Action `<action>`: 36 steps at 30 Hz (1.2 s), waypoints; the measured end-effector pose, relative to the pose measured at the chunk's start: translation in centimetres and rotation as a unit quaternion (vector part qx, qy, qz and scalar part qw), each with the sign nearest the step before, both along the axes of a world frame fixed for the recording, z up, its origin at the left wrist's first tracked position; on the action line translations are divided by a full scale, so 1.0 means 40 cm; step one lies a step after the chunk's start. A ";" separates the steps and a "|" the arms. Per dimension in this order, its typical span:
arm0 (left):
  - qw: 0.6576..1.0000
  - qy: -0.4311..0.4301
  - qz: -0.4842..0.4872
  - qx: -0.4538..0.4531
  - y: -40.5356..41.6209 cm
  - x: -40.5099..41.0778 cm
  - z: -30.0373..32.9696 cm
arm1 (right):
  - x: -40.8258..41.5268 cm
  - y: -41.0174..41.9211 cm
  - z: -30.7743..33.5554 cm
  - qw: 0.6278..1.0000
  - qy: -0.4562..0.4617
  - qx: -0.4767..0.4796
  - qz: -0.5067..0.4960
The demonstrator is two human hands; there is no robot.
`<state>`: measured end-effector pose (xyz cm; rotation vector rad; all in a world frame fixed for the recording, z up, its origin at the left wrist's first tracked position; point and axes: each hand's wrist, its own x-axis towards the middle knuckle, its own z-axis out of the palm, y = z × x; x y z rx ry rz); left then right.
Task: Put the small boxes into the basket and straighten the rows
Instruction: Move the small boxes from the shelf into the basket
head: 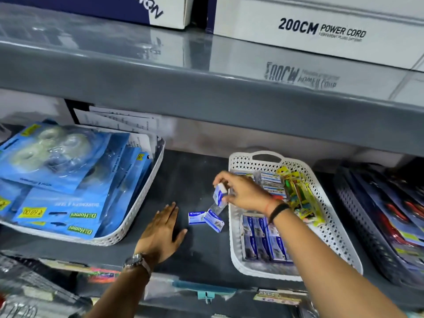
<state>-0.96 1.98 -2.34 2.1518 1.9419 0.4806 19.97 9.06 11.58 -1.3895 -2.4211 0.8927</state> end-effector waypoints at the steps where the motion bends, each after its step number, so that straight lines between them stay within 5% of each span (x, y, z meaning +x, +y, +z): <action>1: 1.000 0.004 0.000 -0.001 -0.001 -0.001 0.001 | 0.032 -0.009 0.012 0.998 0.061 -0.023 -0.005; 7: 1.000 0.014 -0.001 -0.012 0.005 -0.006 -0.002 | 0.213 -0.063 -0.004 0.967 0.203 -0.118 -0.102; 15: 0.999 0.030 -0.001 -0.021 0.006 0.001 0.008 | 0.275 -0.077 -0.070 0.974 0.111 -0.102 -0.170; 21: 0.999 0.031 0.001 -0.022 0.002 0.004 0.015 | 0.256 -0.059 -0.084 0.975 0.078 -0.170 -0.122; 25: 0.999 0.038 -0.002 -0.027 0.004 0.001 0.014 | 0.221 -0.048 -0.099 0.988 -0.005 -0.128 -0.089; 36: 0.999 0.024 0.004 -0.022 0.000 0.004 0.021 | 0.180 -0.067 -0.166 0.976 0.020 -0.078 -0.200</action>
